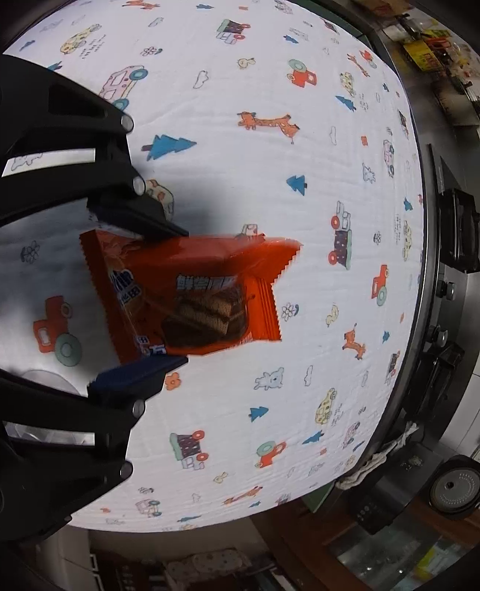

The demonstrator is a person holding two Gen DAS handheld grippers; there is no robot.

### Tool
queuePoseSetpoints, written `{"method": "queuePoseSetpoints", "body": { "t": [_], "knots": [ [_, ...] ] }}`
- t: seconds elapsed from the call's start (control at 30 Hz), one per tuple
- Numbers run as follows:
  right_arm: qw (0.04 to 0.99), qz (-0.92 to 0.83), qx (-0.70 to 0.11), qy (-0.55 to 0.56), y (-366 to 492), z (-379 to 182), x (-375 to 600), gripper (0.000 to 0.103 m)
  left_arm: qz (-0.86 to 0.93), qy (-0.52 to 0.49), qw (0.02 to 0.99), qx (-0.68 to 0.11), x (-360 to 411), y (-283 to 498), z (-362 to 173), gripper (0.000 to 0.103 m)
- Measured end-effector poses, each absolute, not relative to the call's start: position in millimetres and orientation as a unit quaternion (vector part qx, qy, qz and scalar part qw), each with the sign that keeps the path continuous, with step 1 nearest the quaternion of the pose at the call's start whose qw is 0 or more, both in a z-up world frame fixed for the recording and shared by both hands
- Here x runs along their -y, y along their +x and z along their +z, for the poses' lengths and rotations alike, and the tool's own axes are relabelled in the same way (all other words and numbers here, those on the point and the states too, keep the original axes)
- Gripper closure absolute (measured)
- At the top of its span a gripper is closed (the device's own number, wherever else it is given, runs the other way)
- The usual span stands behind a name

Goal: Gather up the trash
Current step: 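Grasp the orange Ovaltine wrapper with the left tool while the right tool grasps the clear plastic cup, then release the wrapper into the basket with left tool while right tool drops the clear cup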

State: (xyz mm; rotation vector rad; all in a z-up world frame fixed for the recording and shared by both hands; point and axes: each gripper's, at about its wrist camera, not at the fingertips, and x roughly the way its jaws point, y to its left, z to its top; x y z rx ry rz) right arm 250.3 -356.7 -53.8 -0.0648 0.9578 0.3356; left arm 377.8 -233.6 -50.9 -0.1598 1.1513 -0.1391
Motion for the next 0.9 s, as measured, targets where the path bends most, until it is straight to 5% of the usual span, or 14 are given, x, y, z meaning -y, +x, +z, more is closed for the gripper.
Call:
{"method": "queuePoseSetpoints", "body": {
  "t": [0.17, 0.43, 0.9],
  "knots": [
    [0.876, 0.165, -0.452, -0.035, 239.6, -45.9, 348.0, 0.045, -0.076, -0.071, 0.842, -0.530, 223.9, 361.4, -40.1, 0.056],
    [0.880, 0.182, -0.437, -0.039, 216.5, -27.3, 321.0, 0.045, -0.080, -0.082, 0.856, -0.504, 181.2, 321.0, -10.3, 0.056],
    [0.865, 0.273, -0.410, -0.097, 183.0, -1.6, 179.6, 0.045, 0.002, -0.121, 0.894, -0.431, -0.4, 212.4, 44.8, 0.056]
  ]
}}
